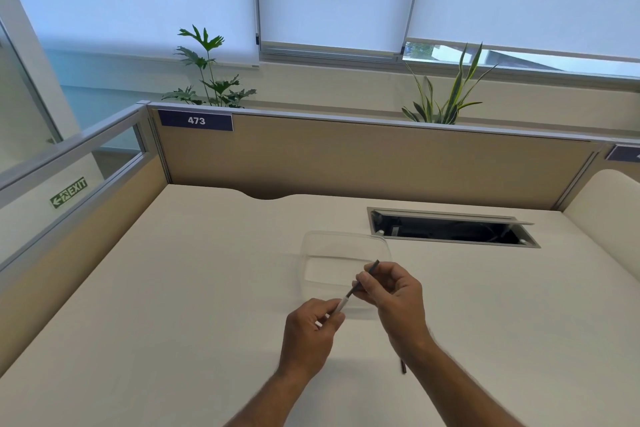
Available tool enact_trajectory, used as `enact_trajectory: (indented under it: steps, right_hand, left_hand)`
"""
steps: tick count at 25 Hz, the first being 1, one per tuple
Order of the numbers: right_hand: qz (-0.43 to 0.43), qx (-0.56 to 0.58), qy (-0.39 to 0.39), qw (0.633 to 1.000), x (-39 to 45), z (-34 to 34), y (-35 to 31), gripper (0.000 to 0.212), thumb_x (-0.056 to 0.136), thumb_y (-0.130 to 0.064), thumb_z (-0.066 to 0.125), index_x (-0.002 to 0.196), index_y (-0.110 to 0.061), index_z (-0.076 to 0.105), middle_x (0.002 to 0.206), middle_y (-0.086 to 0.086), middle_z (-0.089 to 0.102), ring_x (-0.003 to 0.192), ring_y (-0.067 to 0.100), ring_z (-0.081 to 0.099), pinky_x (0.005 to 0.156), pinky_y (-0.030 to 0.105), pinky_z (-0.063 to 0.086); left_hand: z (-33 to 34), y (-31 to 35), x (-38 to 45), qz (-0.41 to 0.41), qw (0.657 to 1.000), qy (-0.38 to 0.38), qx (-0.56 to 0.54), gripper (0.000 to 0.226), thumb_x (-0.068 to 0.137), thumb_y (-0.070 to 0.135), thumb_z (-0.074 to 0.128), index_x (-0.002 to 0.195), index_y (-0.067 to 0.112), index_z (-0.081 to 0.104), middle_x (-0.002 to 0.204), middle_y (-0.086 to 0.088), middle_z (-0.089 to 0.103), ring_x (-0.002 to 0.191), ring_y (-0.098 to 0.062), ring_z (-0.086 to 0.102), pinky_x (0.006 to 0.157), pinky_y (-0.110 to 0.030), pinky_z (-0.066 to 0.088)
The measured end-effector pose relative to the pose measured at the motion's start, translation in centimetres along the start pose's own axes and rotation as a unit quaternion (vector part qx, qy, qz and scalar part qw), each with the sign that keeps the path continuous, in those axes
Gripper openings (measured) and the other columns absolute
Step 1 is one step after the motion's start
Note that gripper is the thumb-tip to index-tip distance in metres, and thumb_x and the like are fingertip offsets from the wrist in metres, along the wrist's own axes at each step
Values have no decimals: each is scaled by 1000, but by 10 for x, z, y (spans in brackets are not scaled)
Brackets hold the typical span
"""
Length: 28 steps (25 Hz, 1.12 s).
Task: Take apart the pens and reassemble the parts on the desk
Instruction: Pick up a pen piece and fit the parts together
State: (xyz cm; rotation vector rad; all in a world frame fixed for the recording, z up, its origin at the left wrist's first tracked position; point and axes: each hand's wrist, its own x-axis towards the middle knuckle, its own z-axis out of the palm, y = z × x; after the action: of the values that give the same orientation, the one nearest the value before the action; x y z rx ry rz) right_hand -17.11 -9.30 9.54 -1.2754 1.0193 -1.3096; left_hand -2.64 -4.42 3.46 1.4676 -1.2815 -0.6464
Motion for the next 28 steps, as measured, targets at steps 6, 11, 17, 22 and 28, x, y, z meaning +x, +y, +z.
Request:
enact_trajectory:
  steps: [6,11,17,22,28]
  right_hand:
    - [-3,-28,-11,1000,-3,0,4,12,88,-1,70,94,-12,72,81,9,77,78,27,76,71,34,64]
    - [17,-70,-21,997,-2,-2,9,8,81,-11,79,85,-17,77,80,4,78,78,17,74,75,32,60]
    - [56,-126,-90,986,-8,-11,17,23,72,-20,88,92,-21,78,91,-4,79,86,9,73,74,24,57]
    - [89,-231,-45,968,-8,-38,25,26,67,-26,89,89,-23,76,85,-4,78,76,9,73,71,31,62]
    - [216,-424,-29,879,-8,-89,46,26,63,-32,86,64,-13,68,63,2,74,57,18,69,63,39,61]
  left_hand:
    - [0,-1,-1,-1,1000,-1,0,21,84,15,76,102,26,76,87,16,72,77,-5,64,67,-30,59]
    - [0,0,0,2,1000,0,-19,24,83,13,76,100,29,76,85,15,73,77,-8,64,65,-31,58]
    - [-1,2,1,28,999,1,-22,23,86,19,75,101,36,75,86,20,73,77,-8,65,62,-24,55]
    - [-2,-2,2,12,1000,1,-18,27,87,13,72,105,34,74,88,16,72,79,-7,64,68,-25,55]
    - [-4,-7,2,-5,1000,-9,-22,40,93,6,62,100,45,67,97,12,71,93,2,63,79,-10,47]
